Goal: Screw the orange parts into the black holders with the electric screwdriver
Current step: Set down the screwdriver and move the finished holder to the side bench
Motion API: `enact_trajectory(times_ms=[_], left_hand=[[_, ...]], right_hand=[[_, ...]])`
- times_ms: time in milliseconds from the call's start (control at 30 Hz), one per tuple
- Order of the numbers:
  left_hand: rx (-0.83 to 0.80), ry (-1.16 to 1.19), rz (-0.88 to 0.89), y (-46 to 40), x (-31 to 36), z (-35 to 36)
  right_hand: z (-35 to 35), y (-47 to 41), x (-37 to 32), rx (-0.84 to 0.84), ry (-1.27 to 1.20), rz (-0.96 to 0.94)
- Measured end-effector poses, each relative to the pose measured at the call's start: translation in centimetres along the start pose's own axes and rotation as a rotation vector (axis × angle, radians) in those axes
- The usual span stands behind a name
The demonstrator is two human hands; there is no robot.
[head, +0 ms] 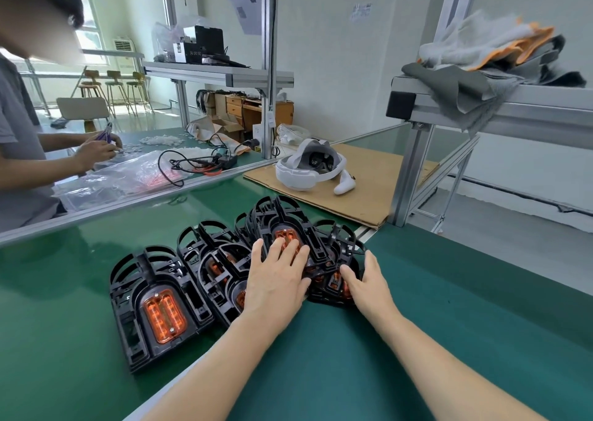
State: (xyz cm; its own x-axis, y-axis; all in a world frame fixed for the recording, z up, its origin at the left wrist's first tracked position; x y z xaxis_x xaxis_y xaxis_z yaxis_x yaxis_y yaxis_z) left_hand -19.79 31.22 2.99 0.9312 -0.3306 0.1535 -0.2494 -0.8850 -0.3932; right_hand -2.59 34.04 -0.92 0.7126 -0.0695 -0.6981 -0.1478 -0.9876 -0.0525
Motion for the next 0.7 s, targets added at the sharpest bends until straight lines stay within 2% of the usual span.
enact_trajectory(times_ms=[333, 700], left_hand=[[0.014, 0.006, -0.065, -1.0, -2.0, -0.3], [0.024, 0.045, -0.076, -0.5, -1.5, -0.3]], right_hand=[[2.0, -1.6, -2.2, -0.107, 0.168, -0.039], [1.0, -0.7, -1.6, -0.092, -0.103, -0.05]])
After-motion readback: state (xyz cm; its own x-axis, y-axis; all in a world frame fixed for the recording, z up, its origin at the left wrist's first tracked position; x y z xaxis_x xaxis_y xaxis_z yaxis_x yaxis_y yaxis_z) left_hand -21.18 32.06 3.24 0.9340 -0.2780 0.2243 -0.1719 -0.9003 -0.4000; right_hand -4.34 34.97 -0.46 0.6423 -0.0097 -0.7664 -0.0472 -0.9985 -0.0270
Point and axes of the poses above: each hand's wrist, its own y-axis away from the middle knuckle, its own z-axis out of the palm, x = y × z, the point moved 5 cm from there along -y, towards the middle knuckle, and after that the axes turned 14 degrees about y, right-handed, at the moved point
